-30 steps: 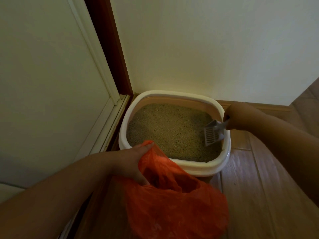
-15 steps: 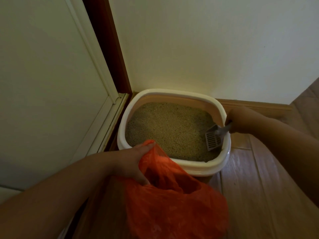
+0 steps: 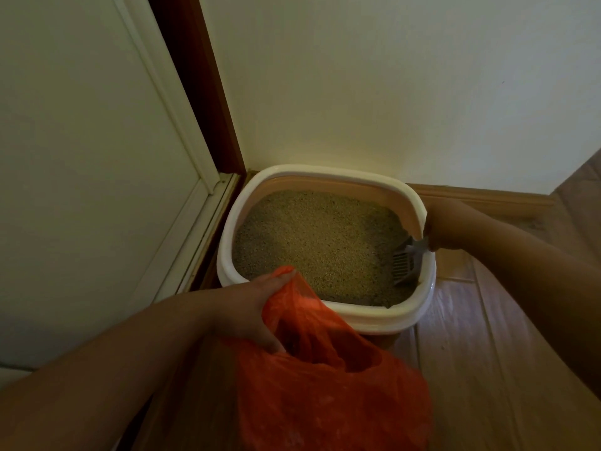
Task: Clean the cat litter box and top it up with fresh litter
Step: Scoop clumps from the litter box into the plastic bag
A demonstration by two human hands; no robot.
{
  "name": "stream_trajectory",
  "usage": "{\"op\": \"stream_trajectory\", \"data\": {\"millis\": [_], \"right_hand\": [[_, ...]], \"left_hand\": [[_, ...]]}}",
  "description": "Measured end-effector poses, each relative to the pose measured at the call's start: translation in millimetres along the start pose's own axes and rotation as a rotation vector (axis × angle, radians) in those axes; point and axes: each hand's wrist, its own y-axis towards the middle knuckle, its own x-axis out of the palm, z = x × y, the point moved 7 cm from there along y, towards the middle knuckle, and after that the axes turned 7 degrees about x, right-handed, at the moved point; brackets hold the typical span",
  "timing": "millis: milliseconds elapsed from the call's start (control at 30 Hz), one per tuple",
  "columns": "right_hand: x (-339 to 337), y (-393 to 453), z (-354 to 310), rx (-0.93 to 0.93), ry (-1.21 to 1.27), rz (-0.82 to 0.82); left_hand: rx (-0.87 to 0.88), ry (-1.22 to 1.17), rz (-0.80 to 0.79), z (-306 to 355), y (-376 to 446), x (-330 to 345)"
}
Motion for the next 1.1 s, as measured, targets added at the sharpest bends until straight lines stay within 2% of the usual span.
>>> {"op": "stream_trajectory", "data": {"millis": [267,600,800,1100], "right_hand": [[25.4,-2.9,7.2,-0.045,0.254,-0.071],[40.2,-14.9,-25.2,-0.088,0.422,-0.046],[54.5,-20.3,-43.5,-0.06,0.603,-0.016],[50.3,-22.8,-14.7,-0.019,1.142,-0.158]], "left_hand": [[-0.012,-0.039,-0.006,-9.4,-0.7,3.3],[-0.013,-0.037,-0.004,-13.0,0.9,3.4],[-0.008,-0.023,0.005,-9.7,-0.3,4.2],[-0.026,-0.011,0.023,-7.7,-7.5,-0.1]]}}
